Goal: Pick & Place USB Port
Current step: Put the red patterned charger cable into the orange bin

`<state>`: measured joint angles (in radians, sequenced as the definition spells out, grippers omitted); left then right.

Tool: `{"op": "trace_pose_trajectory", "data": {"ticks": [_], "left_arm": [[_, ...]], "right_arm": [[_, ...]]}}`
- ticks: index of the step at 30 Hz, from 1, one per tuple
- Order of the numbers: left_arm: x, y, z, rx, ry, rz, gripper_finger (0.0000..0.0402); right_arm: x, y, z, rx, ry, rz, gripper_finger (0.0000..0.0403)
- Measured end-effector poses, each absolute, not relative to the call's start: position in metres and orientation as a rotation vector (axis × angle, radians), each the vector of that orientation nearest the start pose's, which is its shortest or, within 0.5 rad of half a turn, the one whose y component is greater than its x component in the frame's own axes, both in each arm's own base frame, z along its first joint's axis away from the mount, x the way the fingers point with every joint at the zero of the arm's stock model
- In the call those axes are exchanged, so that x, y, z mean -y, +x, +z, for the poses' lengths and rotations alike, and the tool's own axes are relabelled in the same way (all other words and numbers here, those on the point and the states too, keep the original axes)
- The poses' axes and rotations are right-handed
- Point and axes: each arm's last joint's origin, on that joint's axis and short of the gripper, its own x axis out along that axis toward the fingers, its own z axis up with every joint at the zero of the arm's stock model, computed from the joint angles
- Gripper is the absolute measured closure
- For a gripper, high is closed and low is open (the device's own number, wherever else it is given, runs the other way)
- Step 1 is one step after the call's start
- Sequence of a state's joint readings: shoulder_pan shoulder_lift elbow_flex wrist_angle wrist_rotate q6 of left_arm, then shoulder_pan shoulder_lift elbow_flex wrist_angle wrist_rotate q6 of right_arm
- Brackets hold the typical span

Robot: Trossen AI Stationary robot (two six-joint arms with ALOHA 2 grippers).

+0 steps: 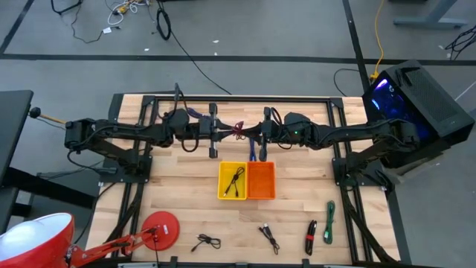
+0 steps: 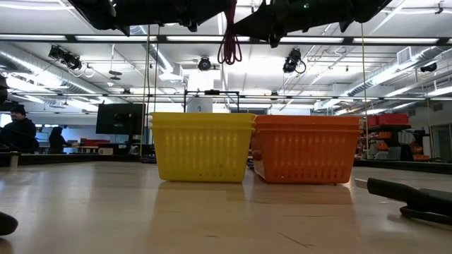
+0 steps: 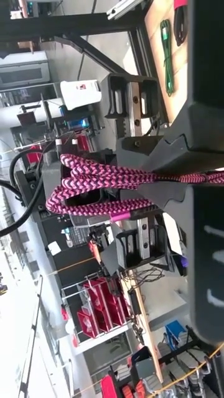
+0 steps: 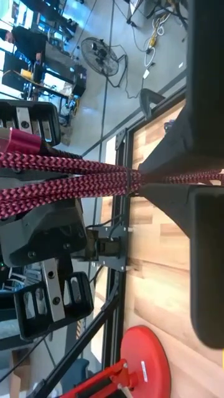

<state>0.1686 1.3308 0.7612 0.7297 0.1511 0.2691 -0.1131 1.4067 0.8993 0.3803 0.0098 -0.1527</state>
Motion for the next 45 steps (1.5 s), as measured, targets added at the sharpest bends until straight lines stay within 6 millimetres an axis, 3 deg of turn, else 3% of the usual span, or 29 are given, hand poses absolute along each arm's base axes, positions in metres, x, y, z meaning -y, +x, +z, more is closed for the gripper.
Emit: {"op": "trace_pose_trajectory", "data": {"ticks": [9, 20, 29, 38, 45], "left_arm": [[-0.045, 0.288, 0.293, 0.152, 0.252, 0.038, 0.0337], [-0.059, 0.273, 0.304, 0.124, 0.266, 0.116, 0.032], [-0.066, 0.252, 0.308, 0.007, 0.252, 0.154, 0.0319], [-0.064, 0.247, 0.307, -0.039, 0.244, 0.147, 0.0319], [-0.064, 0.246, 0.306, -0.056, 0.25, 0.144, 0.0319]], "right_arm": [[0.036, 0.311, 0.286, -0.158, -0.152, -0.138, 0.0401], [0.02, 0.276, 0.303, -0.284, -0.093, -0.173, 0.0402], [-0.025, 0.259, 0.282, -0.524, 0.101, -0.202, 0.0403], [-0.078, 0.243, 0.273, -0.531, 0.345, -0.312, 0.0403], [-0.11, 0.246, 0.242, -0.403, 0.532, -0.302, 0.0403]]}}
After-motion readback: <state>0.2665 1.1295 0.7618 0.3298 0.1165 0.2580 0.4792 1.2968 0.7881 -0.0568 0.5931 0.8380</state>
